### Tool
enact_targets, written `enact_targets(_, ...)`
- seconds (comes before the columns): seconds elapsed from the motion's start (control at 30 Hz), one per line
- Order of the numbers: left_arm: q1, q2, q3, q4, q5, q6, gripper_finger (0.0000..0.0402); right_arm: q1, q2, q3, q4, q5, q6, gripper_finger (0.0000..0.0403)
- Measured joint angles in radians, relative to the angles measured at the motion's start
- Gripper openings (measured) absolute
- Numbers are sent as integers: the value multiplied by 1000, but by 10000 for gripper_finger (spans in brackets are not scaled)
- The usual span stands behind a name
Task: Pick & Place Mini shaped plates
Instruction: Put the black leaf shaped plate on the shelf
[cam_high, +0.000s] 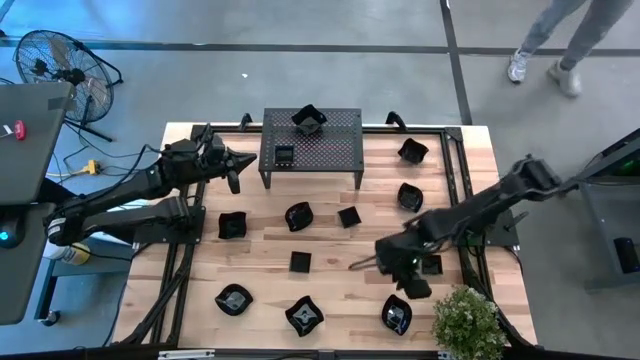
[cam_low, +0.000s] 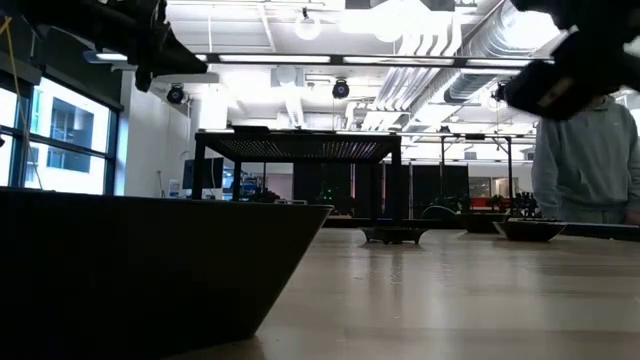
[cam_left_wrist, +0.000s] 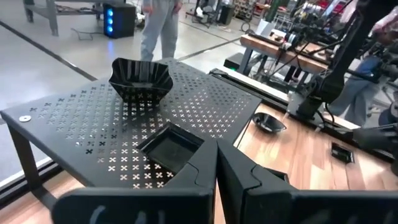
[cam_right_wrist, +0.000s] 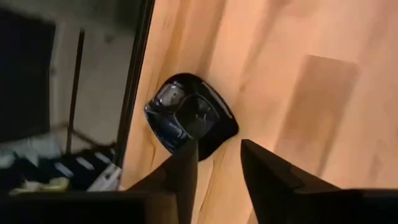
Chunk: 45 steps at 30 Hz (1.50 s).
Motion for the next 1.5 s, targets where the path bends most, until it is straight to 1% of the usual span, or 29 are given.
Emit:
enact_targets(0.13, 0, 0, 0, -15, 0, -3, 1, 27, 104, 0, 77, -17, -130, 132)
enact_targets(0.27, 0, 0, 0, -29, 0, -3, 1, 42, 188, 0, 153, -20, -195, 130)
enact_targets(0.33, 0, 0, 0, -49, 0, -3, 1, 47, 224, 0, 175, -2, -220, 125)
enact_targets(0.47, 0, 0, 0, -66, 0, -3, 1, 52, 273, 0, 202, 40, -232, 110)
enact_targets(0.63, 0, 0, 0, -69, 24, -3, 1, 52, 301, 0, 225, -23, -232, 83)
enact_targets(0.8, 0, 0, 0, -69, 27, -3, 1, 53, 308, 0, 222, -33, -229, 47)
enact_targets(0.97, 0, 0, 0, -69, 27, 0, 1, 53, 308, 0, 219, -78, -186, 5)
enact_targets(1.17, 0, 0, 0, -70, 27, 0, 1, 31, 277, 0, 211, -79, -78, 3)
enact_targets(1.33, 0, 0, 0, -70, 26, -3, 1, -28, 179, 0, 197, -77, 58, 3)
enact_targets(1.5, 0, 0, 0, -67, 24, -3, 1, -158, 5, 0, 194, -58, 234, 3)
